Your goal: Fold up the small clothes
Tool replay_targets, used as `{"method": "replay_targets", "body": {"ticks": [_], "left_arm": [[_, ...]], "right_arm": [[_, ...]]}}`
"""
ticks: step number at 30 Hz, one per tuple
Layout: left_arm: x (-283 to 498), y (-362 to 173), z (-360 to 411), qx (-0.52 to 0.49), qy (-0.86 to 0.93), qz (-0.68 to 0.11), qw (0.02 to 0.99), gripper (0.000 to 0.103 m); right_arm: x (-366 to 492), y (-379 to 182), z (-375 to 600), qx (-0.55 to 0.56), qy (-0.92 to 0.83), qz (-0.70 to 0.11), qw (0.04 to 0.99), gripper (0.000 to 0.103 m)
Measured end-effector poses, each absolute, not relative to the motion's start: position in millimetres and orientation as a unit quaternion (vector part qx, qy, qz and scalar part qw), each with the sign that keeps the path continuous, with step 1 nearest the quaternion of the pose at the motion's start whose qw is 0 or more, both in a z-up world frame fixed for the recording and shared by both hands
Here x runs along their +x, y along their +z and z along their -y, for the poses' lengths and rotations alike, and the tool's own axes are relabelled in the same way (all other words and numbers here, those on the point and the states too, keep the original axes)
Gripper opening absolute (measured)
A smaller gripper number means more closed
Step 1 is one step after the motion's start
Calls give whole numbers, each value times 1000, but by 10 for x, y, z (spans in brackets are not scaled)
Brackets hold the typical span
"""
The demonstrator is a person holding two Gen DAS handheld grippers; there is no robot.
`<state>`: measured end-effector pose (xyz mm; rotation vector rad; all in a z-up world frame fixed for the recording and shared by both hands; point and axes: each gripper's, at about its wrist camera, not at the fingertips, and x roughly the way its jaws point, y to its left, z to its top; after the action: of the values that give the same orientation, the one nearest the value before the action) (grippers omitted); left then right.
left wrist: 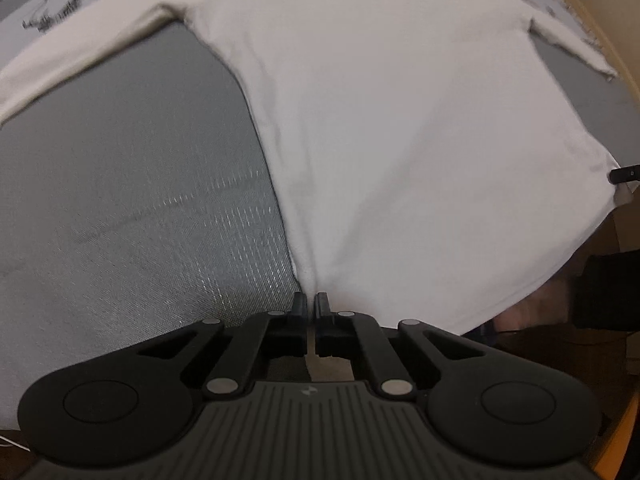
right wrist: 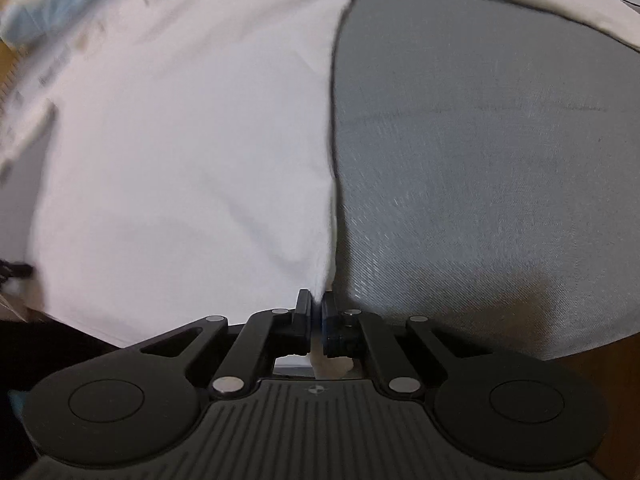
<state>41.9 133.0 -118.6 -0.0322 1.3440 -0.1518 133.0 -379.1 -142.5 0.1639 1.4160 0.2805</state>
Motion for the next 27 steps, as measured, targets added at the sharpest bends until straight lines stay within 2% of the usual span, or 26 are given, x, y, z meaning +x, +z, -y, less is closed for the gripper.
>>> {"method": "replay_targets", "body": {"ticks": [2,5,10,12,14,18,21,23,25,27], "left_arm": [[358,-1201,-1308,10,-63,-625,778,3],[317,-1385,-1256,59,-53,-647,758,3],[312,-1226,-1286,44,-49,-618,783,5],[307,-1120,-1278,37,-56,-591,804,5],[312,-1079,-1260,18,-77,-579,811,5],[330,-1283,-1041,36,-101,-613,783,6],[332,-1403,-866,88,-97,-629,766,6],[342,-1284,-880,59,-101,-608,785,13],[364,-1210,-921,30,-106,-593,797,21],[375,-1317,-919,44,-94,-616,781,22]], "right_arm": [[1275,-1266,3895,90,143,-629,759,4],[1170,-1441,3865,15,129,-671,730,4],[1062,-1425,3746,-48,131,-675,724,5],[1058,-1259,3759,-59,118,-643,754,9],[1061,-1108,3805,-44,120,-612,780,23],[1028,-1085,3762,-30,160,-604,780,27],[992,-1334,3528,-92,161,-643,743,30],[1020,-1363,3344,-119,158,-643,740,39],[1058,-1319,3346,-94,160,-641,745,41],[1054,-1308,3363,-96,155,-646,741,41]]}}
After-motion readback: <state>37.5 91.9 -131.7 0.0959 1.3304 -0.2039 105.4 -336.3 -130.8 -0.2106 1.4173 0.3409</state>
